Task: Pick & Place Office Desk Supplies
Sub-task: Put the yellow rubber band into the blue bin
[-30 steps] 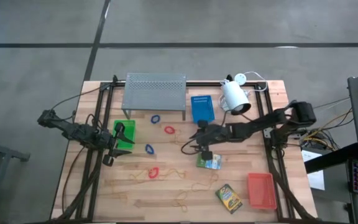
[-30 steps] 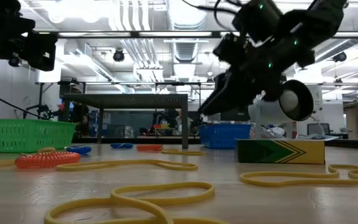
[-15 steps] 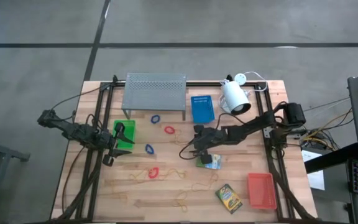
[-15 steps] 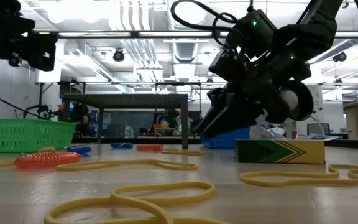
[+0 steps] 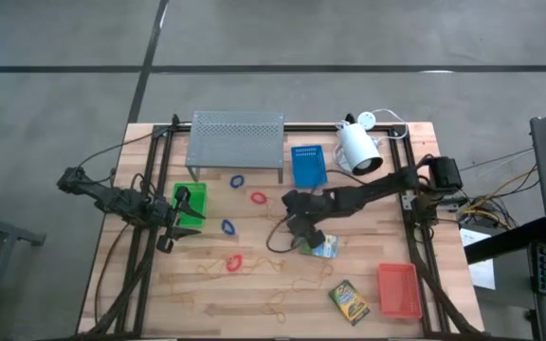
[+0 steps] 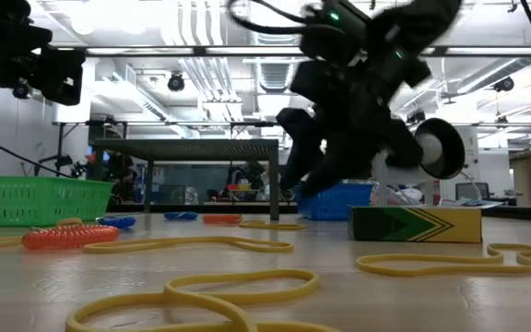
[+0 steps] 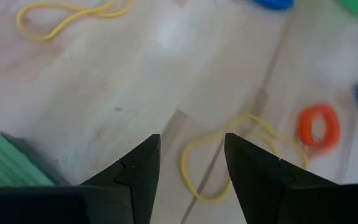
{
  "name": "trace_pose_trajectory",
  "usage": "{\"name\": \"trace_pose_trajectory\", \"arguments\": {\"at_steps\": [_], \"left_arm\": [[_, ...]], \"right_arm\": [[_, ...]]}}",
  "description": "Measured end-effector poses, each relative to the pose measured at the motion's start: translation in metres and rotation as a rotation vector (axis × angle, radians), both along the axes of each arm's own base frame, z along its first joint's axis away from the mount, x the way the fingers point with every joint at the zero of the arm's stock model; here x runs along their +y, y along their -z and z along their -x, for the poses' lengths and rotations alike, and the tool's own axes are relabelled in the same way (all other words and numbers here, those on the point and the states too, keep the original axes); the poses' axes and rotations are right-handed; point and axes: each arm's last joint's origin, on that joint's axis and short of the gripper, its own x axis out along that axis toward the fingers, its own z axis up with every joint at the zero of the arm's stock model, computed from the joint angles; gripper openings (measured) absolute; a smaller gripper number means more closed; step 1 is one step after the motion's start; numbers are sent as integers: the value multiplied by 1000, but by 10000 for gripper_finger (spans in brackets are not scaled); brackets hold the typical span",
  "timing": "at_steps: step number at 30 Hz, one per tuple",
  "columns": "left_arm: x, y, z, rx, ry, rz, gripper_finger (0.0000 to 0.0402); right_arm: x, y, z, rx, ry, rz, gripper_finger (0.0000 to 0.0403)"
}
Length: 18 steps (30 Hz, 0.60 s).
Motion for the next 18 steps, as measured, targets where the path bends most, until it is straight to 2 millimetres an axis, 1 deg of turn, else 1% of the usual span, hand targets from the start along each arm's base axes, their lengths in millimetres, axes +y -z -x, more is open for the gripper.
{"name": "trace_pose_trajectory", "arguments": {"at_steps": [3,5,8,11,13,14,18], "left_arm": [[0,0,0,0,0,0,201],[0,0,0,0,0,0,201],[0,0,0,0,0,0,201],[0,0,0,0,0,0,201],[0,0,0,0,0,0,201],[0,0,0,0,0,0,201],[0,0,0,0,0,0,201]], "right_arm": [[-4,-18,-8,79,100,-56,176],[-6,-24,-13,117,117,-59,176],[-5,-18,-21,175,120,-55,176],[-5,0,-28,230,133,-61,176],[-5,8,-33,251,156,-73,176],[-5,10,-35,266,167,-77,176],[-5,3,-43,260,176,-83,176]]}}
